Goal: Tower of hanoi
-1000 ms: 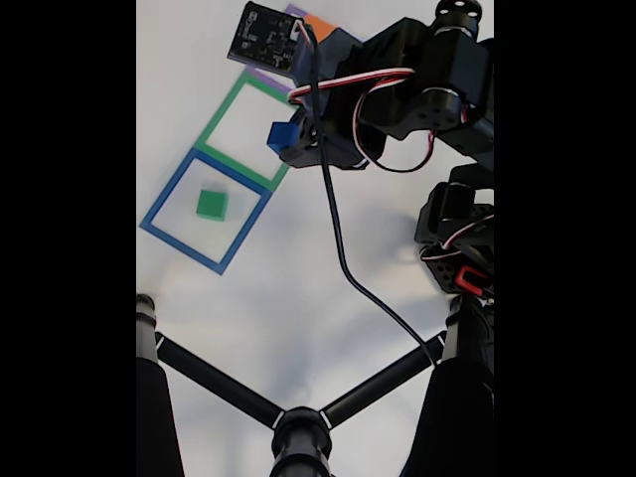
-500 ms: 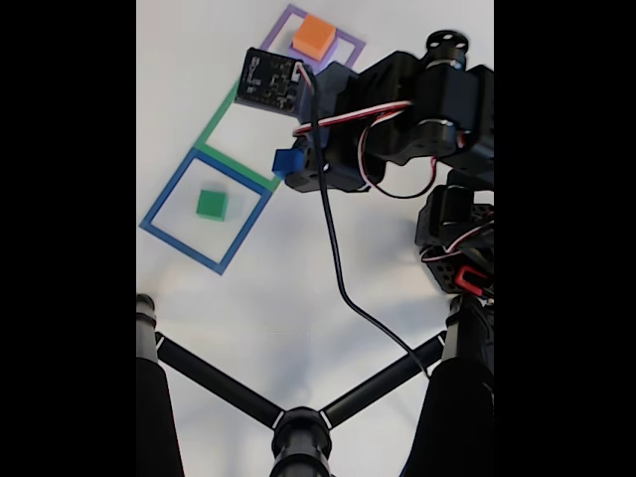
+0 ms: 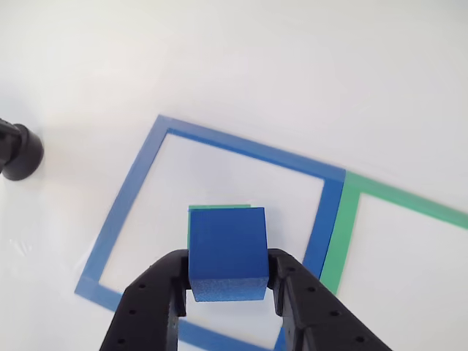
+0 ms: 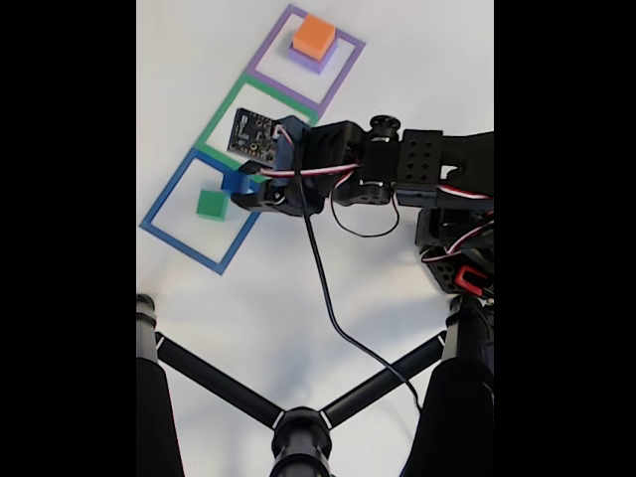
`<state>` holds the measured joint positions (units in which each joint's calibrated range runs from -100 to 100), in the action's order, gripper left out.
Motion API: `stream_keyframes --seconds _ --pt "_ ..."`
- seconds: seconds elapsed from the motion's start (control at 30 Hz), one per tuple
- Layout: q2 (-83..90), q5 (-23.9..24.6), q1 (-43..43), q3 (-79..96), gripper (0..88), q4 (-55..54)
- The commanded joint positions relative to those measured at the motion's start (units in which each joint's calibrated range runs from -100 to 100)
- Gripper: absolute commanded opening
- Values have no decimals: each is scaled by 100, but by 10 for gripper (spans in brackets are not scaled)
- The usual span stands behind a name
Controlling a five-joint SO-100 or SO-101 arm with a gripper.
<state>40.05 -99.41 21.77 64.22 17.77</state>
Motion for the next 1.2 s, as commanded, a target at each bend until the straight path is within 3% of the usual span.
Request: stream_keyframes --seconds 0.0,0.5,1.17 --pt "-576 -59 15 280 33 -1619" --pt "-2883 -59 8 489 33 -4533" --pt "-3909 -59 114 216 37 -5253"
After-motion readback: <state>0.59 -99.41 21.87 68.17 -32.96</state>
